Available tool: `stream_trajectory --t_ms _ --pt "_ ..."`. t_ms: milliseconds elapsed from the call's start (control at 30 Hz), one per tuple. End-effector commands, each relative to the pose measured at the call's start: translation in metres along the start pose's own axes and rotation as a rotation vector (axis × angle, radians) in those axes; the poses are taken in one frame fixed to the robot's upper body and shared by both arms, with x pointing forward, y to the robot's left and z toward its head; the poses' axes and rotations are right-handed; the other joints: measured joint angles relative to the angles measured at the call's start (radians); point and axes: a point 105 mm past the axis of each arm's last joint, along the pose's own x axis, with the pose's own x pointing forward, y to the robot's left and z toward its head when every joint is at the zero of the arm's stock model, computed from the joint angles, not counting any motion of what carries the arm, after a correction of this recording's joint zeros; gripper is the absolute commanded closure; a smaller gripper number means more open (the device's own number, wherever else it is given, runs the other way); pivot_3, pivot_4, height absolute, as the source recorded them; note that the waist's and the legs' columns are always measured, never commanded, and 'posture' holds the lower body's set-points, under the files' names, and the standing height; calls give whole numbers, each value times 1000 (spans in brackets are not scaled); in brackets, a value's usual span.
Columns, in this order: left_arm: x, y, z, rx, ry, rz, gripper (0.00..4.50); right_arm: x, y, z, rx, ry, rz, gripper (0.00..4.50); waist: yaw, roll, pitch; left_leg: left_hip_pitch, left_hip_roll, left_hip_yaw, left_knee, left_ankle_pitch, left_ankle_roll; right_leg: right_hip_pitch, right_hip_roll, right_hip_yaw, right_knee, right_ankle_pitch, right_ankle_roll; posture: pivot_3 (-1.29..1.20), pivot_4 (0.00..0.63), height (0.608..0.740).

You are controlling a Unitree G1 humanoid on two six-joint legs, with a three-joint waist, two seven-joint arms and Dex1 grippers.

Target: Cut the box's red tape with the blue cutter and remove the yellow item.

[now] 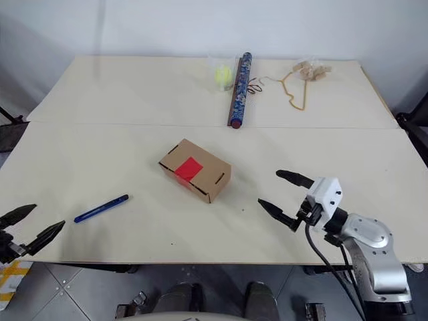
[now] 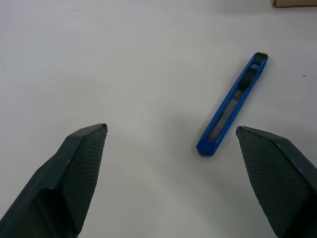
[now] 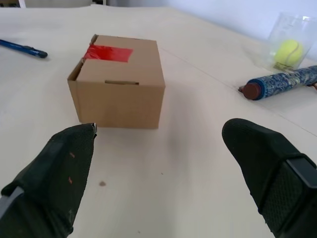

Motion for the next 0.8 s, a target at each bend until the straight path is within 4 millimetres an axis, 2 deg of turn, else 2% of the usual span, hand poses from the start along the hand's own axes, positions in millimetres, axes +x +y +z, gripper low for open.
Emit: stream_trajectory --t_ms 33,233,267,333,467,567,633,700,767,800 --pt "3 3 10 1 -25 14 96 2 -1 6 -24 -27 -6 0 0 0 0 0 0 0 0 0 0 0 0 0 0 0 0 0 150 740" --pt "27 -15 29 -71 -83 -103 96 12 7 4 -6 0 21 0 3 0 0 0 0 0 1 0 0 0 0 0 2 0 0 0 150 740" --pt "33 -18 36 -77 -106 -125 254 15 9 4 -4 6 25 178 3 0 0 0 0 -1 1 0 0 0 0 0 2 0 0 0 150 740" --pt "45 -21 49 -83 -144 -158 626 20 13 4 11 15 41 573 4 0 0 0 0 -1 1 0 0 0 0 0 3 0 0 0 150 740" --pt "78 -22 74 -37 -196 -187 1822 33 22 -2 -1 72 69 1946 3 0 0 0 -1 -1 2 0 -1 0 0 0 4 0 0 0 150 740" --pt "125 -25 94 3 -244 -189 2737 51 27 -18 0 151 76 3004 5 0 0 0 -3 -1 4 1 -1 0 1 -1 5 0 0 0 150 740" --pt "151 -26 99 21 -237 -160 3359 61 30 -25 -7 182 88 3726 4 0 0 -1 -4 -1 5 1 -1 0 1 -1 6 0 0 0 150 740" --pt "172 -36 103 22 -247 -186 3977 69 34 -31 -18 205 105 4416 3 0 0 -1 -5 -1 7 1 -1 0 1 -1 6 0 1 0 150 740" --pt "194 -58 109 28 -242 -275 4485 82 35 -35 -11 214 92 4500 0 0 0 -2 -4 0 9 1 -1 0 2 -1 7 0 1 0 150 740" --pt "203 -66 111 33 -234 -308 4485 87 34 -36 9 219 76 4500 0 -1 0 -2 -4 3 9 1 -1 0 2 -2 7 0 1 0 150 740"
